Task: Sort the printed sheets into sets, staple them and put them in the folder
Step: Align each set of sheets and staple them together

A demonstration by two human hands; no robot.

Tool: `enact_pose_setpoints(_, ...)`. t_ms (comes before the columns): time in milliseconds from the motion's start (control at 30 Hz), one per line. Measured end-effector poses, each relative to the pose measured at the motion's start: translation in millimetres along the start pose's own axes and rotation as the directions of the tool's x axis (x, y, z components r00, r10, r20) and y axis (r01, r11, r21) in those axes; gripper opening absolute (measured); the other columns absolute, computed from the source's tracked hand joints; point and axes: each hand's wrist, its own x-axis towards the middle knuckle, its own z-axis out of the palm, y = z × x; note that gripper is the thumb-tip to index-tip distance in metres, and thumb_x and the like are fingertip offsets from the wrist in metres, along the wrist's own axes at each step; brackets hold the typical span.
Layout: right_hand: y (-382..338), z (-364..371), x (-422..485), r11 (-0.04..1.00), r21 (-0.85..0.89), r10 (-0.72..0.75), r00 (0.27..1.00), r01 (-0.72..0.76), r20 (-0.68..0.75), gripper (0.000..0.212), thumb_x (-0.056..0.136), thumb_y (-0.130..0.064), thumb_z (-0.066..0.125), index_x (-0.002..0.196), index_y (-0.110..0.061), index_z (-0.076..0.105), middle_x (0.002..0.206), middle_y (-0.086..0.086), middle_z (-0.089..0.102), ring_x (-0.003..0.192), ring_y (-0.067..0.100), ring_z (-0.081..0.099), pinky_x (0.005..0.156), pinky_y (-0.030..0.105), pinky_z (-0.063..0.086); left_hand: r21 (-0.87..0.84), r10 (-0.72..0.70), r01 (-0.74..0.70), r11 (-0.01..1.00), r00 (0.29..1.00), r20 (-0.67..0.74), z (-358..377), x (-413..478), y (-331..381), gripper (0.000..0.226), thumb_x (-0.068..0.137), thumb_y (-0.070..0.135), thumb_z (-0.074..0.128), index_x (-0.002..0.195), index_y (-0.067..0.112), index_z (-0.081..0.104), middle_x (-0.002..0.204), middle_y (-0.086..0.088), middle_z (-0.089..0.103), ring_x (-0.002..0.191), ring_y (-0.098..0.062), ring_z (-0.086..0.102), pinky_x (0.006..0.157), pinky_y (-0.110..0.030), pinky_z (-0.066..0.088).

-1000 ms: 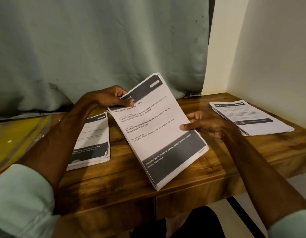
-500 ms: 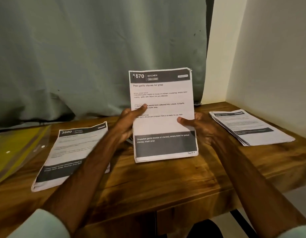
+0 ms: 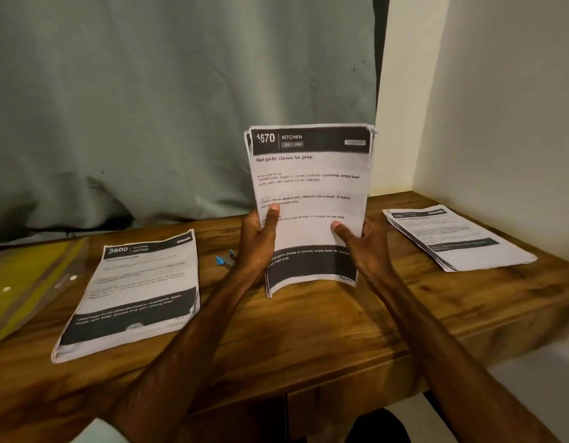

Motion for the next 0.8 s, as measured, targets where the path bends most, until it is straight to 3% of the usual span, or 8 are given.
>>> enact_pose_setpoints(67, 12, -1, -5, 0.999, -0.013, 0.041, 0.999, -0.041, 0.006, 0.027, 0.095, -0.014, 0.069, 0.121, -0.012, 0.065, 0.113, 0.001, 0.071, 0.089, 0.004, 0.069, 0.067, 0.016, 0.057, 0.029, -0.023, 0.023, 0.999, 1.000, -0.001, 0, -3, -9, 0.017, 0.105, 0.031, 0.055, 0.100, 0.024, 0.070, 0.101, 0.008, 0.077, 0.094, -0.012, 0.075, 0.082, -0.033, 0.061)
enact_pose_setpoints(167, 18, -1, -7, 0.997, -0.021, 0.075, 0.997, -0.075, -0.006, 0.029, 0.095, -0.020, 0.068, 0.123, -0.014, 0.064, 0.118, 0.001, 0.071, 0.094, 0.010, 0.070, 0.072, 0.021, 0.059, 0.061, -0.048, 0.049, 0.997, 0.999, -0.019, 1, -7, -9, 0.014, 0.104, 0.033, 0.055, 0.098, 0.028, 0.068, 0.103, 0.005, 0.075, 0.086, -0.004, 0.074, 0.074, -0.024, 0.060)
enact_pose_setpoints(333, 2, -2, 3, 0.999, -0.039, -0.002, 1.000, 0.001, -0.009, 0.031, 0.095, -0.019, 0.068, 0.125, -0.011, 0.063, 0.113, -0.002, 0.070, 0.093, 0.007, 0.069, 0.067, 0.015, 0.057, 0.029, 0.002, -0.002, 1.000, 1.000, -0.013, 3, -1, 8, 0.021, 0.105, 0.029, 0.054, 0.114, 0.016, 0.068, 0.099, 0.010, 0.074, 0.087, -0.004, 0.074, 0.070, -0.018, 0.057)
enact_pose_setpoints(533, 14, -2, -3, 0.999, -0.039, 0.034, 0.999, -0.033, 0.016, 0.033, 0.095, -0.014, 0.068, 0.127, -0.009, 0.063, 0.115, -0.002, 0.069, 0.096, 0.010, 0.069, 0.072, 0.016, 0.057, 0.073, -0.027, 0.027, 0.997, 1.000, 0.000, -2, -4, -6, 0.017, 0.103, 0.034, 0.058, 0.107, 0.022, 0.071, 0.104, 0.004, 0.078, 0.092, -0.012, 0.076, 0.079, -0.031, 0.062)
enact_pose_setpoints(667, 21, -2, -9, 0.995, -0.014, 0.101, 0.995, -0.101, 0.024, 0.030, 0.096, -0.020, 0.067, 0.125, -0.014, 0.063, 0.119, 0.002, 0.071, 0.099, 0.014, 0.069, 0.070, 0.018, 0.057, 0.113, -0.068, 0.067, 0.991, 0.998, 0.004, -3, -11, -13, 0.015, 0.104, 0.033, 0.055, 0.105, 0.023, 0.067, 0.096, 0.008, 0.075, 0.081, -0.004, 0.075, 0.066, -0.020, 0.059)
enact_pose_setpoints(800, 20, -3, -10, 0.994, -0.005, 0.105, 0.994, -0.105, 0.029, 0.030, 0.096, -0.018, 0.067, 0.125, -0.014, 0.063, 0.117, 0.001, 0.070, 0.094, 0.006, 0.068, 0.064, 0.015, 0.057, 0.153, -0.080, 0.078, 0.985, 0.997, 0.005, -5, -9, -14, 0.017, 0.105, 0.033, 0.053, 0.108, 0.022, 0.066, 0.103, 0.000, 0.075, 0.084, -0.008, 0.075, 0.072, -0.024, 0.061)
